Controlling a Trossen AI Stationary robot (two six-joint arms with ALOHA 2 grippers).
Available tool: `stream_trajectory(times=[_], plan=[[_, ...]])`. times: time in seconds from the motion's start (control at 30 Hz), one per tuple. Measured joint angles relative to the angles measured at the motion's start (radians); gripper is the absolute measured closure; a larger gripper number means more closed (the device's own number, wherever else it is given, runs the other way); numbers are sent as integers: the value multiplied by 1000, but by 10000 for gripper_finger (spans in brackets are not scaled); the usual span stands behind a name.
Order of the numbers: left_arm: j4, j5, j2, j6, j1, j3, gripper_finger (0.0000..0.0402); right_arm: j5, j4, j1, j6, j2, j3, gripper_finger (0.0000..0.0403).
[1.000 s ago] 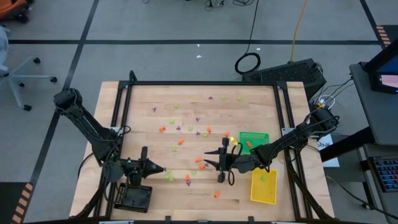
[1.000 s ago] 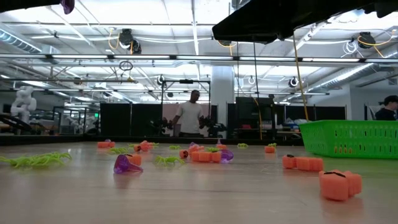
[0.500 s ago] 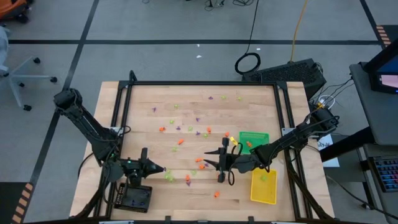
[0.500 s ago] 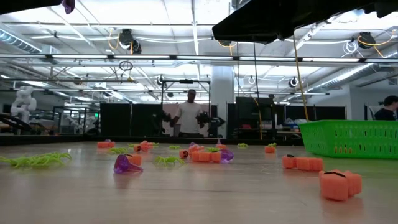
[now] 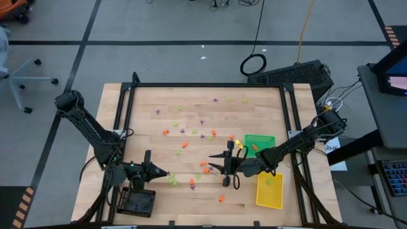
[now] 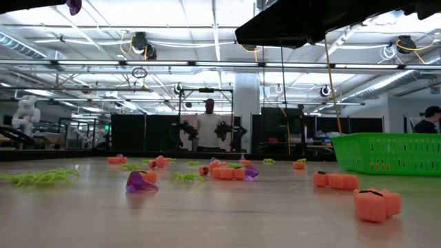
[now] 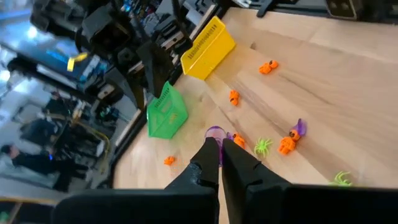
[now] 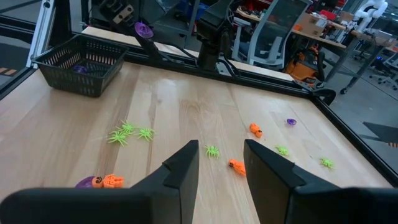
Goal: Sort Halloween decoration
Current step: Put the purple witch hat toy into the black bin
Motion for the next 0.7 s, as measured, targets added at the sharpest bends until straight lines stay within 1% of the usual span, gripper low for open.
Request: stream_trajectory(times=[0.27, 0.53, 0.7], plan=[[0, 3, 0, -200, 0, 0, 400, 0, 0, 0, 0, 0, 0, 287], [0, 4, 0, -489, 0, 0, 400, 0, 0, 0, 0, 0, 0, 287], [0, 4, 0, -696, 0, 0, 400, 0, 0, 0, 0, 0, 0, 287]])
